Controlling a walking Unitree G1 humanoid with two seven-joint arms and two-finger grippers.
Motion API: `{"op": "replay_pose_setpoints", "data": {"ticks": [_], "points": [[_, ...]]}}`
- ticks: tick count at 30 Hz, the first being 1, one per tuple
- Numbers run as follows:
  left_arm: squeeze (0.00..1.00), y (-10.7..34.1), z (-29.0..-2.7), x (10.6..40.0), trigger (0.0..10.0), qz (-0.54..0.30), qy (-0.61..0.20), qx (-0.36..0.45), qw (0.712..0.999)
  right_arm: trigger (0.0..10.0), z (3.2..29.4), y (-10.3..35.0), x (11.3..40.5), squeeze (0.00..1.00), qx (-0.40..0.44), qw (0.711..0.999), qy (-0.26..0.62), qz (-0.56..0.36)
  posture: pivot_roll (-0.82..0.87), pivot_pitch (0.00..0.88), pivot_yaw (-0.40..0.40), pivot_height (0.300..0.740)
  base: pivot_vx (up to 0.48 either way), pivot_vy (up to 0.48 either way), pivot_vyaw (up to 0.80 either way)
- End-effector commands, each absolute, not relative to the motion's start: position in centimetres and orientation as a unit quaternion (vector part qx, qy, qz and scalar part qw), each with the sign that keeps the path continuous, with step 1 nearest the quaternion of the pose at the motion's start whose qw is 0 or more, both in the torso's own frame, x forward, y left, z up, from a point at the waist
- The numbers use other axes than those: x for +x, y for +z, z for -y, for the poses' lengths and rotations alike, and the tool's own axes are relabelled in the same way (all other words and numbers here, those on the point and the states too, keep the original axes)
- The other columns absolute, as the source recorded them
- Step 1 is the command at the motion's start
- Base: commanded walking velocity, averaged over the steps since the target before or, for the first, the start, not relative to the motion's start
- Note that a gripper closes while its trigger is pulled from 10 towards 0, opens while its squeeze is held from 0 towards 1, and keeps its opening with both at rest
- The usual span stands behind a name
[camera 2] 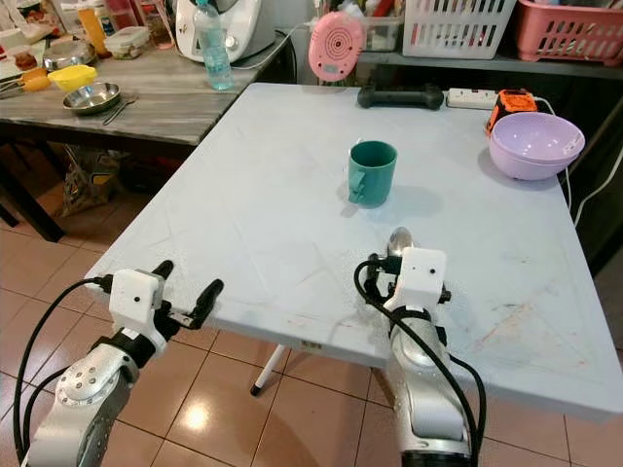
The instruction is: Setting the table
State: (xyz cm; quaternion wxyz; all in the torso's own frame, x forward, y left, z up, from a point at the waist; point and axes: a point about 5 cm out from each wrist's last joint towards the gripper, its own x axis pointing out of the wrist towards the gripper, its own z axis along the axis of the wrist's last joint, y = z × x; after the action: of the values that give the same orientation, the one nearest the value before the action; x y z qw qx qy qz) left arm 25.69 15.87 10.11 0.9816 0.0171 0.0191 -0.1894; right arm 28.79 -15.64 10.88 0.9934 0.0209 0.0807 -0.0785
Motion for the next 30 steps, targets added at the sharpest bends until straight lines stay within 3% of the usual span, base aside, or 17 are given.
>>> {"op": "replay_pose_setpoints", "data": {"ticks": [1,12,13,15,16,30], "points": [[0.00,10.5,-15.4,25.6,10.0,-0.017,-0.212,0.008,0.977,10.0,15.5,10.3,29.0,0.00,0.029,0.990,-0.087,-0.104,-0.08,0.083,0.087,0.740,0.000,0.000,0.00],[0.00,10.2,-15.0,25.8,10.0,-0.027,-0.228,0.004,0.973,10.0,14.3,9.3,29.7,0.00,0.031,0.984,-0.072,-0.158,-0.09,0.082,0.096,0.740,0.000,0.000,0.00],[0.00,10.2,-14.9,25.8,10.0,-0.029,-0.234,0.001,0.972,8.7,13.8,9.4,30.1,0.00,0.036,0.984,-0.068,-0.162,-0.10,0.083,0.095,0.740,0.000,0.000,0.00],[0.00,10.2,-14.9,25.7,10.0,-0.030,-0.235,0.000,0.971,8.7,13.6,9.5,30.2,0.00,0.040,0.984,-0.065,-0.162,-0.09,0.083,0.095,0.740,0.000,0.000,0.00],[0.00,10.2,-14.8,25.7,10.0,-0.031,-0.238,-0.001,0.971,0.2,13.3,9.8,30.6,0.00,0.041,0.984,-0.060,-0.160,-0.09,0.083,0.093,0.740,0.000,0.000,0.00],[0.00,10.1,-14.2,25.3,10.0,-0.040,-0.259,-0.013,0.965,0.0,11.9,9.5,30.5,0.00,0.092,0.966,-0.075,-0.228,-0.09,0.083,0.094,0.740,0.000,0.000,0.00]]}}
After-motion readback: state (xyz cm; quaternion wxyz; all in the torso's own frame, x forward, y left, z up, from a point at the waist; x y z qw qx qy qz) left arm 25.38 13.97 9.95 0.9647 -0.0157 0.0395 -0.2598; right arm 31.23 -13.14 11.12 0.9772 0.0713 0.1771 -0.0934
